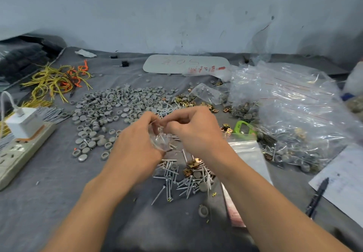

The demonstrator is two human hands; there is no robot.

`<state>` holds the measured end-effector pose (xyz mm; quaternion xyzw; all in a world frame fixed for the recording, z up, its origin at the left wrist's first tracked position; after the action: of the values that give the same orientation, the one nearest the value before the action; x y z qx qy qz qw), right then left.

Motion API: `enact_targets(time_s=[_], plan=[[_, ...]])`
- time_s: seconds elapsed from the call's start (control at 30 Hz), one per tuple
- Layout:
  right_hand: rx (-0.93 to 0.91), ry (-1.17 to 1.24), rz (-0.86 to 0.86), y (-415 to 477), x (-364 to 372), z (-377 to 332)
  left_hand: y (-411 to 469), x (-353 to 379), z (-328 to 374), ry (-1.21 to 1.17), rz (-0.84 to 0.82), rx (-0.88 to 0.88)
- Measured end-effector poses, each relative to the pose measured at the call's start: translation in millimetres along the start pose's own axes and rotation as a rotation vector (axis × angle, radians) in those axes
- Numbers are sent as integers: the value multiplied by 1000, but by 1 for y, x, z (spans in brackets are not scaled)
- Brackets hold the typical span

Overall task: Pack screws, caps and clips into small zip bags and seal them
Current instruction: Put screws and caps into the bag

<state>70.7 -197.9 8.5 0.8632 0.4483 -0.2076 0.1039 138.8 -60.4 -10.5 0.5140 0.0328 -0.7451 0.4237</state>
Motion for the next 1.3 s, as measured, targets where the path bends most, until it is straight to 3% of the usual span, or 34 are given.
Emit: enact_targets(time_s=[0.07, 0.2, 0.3, 0.7, 0.87, 0.97, 1.1, 1.3], plan=[[49, -147, 130, 4, -7, 6, 2, -2, -6, 33, 53, -34], [77, -730, -64, 0, 19, 23, 4, -3, -9, 115, 102, -26], [-88, -848, -103, -6, 37, 19, 6, 0, -8, 119, 93, -5], [-69, -848, -46, -16, 21, 14, 4, 11, -4, 133, 31, 0], [-2, -561, 101, -10, -4, 13, 5, 16, -3, 94, -13, -23], [-49, -254, 25, -10, -3, 16, 5, 20, 0, 43, -53, -14], [-92, -93, -97, -11, 6, 15, 5, 19, 10, -31, -116, 29], [-131, -196, -200, -10, 17, 8, 1, 15, 15, -90, -113, 33]])
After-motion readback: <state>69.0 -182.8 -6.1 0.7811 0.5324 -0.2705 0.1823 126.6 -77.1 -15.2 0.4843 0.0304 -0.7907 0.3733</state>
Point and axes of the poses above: each hand's wrist, its own y-axis towards the middle knuckle, its own x-axis out of the palm, z = x × y, the point moved 5 cm from there along y, towards the middle knuckle, and after that the axes turned 13 degrees about x, right-handed, at the moved point
